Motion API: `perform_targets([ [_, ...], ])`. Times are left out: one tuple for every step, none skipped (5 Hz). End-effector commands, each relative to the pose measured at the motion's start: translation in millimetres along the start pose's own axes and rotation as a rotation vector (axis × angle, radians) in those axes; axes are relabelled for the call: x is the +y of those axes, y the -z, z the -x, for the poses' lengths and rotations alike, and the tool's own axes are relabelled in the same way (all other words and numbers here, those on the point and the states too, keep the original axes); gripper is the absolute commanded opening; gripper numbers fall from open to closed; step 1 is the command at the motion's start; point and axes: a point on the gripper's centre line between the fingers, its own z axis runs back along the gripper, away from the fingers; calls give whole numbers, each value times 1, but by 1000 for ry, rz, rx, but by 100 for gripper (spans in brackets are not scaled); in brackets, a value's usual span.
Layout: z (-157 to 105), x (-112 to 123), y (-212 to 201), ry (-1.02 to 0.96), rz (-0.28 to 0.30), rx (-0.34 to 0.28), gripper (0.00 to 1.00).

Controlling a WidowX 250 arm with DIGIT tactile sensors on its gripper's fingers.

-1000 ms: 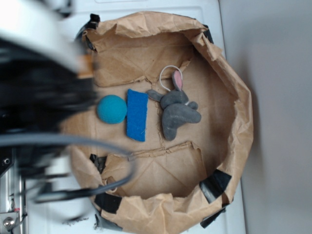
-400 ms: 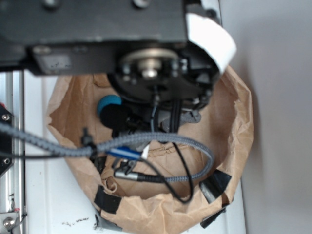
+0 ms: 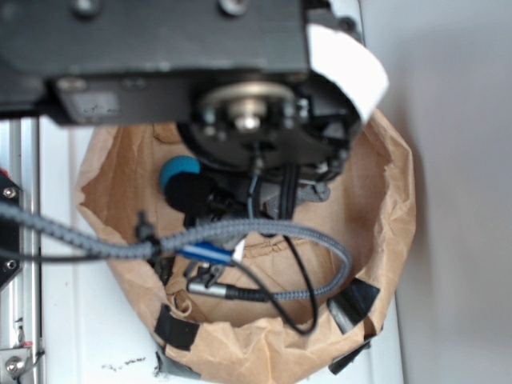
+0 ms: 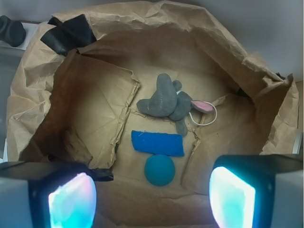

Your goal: Grab the blue ball.

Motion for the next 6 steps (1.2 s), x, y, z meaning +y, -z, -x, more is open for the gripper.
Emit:
perform_targets([
  [6,-2,27,-9,-83,4,100],
  [9,-4,60,-14,-124,59,100],
  [8,-6,88,24,-171,90,100],
  [10,8,103,27,-162,107,100],
  [15,31,111,19,-34,71,100],
  [23,40,112,0,60,59,100],
])
